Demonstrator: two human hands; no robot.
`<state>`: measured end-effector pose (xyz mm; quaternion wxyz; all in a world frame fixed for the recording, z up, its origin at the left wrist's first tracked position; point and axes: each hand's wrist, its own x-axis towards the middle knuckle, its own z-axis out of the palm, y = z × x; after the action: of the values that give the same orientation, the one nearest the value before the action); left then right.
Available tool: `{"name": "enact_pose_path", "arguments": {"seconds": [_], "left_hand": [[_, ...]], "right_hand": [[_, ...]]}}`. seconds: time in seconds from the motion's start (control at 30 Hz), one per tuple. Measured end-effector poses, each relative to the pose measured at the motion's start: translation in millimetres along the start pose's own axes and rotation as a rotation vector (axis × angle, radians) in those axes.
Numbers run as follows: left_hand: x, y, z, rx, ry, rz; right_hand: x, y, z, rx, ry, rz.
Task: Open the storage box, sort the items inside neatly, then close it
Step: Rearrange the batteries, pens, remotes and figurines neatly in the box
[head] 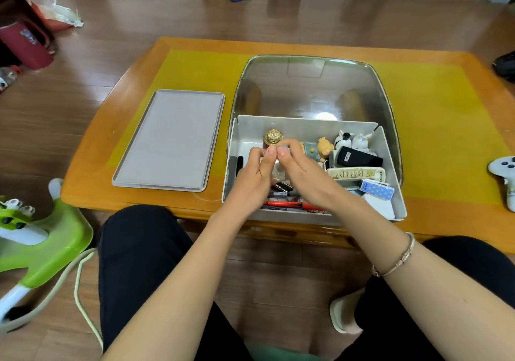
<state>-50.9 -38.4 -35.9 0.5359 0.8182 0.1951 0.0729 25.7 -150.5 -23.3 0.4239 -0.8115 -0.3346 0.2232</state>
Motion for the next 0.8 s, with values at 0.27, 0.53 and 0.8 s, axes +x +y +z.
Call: {"name": "enact_pose_path", "arguments": {"seconds": [0.27, 0.53, 0.8], "left_hand": [[3.1, 4.0, -11.1, 0.008, -0.095, -0.035], [16.1, 6.7, -25.9, -0.094, -0.112, -0.277], [17.6, -11.7, -47.0, -0.303, 0.141, -0.138]], "right_hand": [[2.9, -0.2, -18.1, 0.118, -0.131, -0.017], [-4.1, 11.1, -25.1, -0.081, -0.014, -0.205], [14.0, 48.8, -65.7, -0.215, 0.204, 0.070]]}}
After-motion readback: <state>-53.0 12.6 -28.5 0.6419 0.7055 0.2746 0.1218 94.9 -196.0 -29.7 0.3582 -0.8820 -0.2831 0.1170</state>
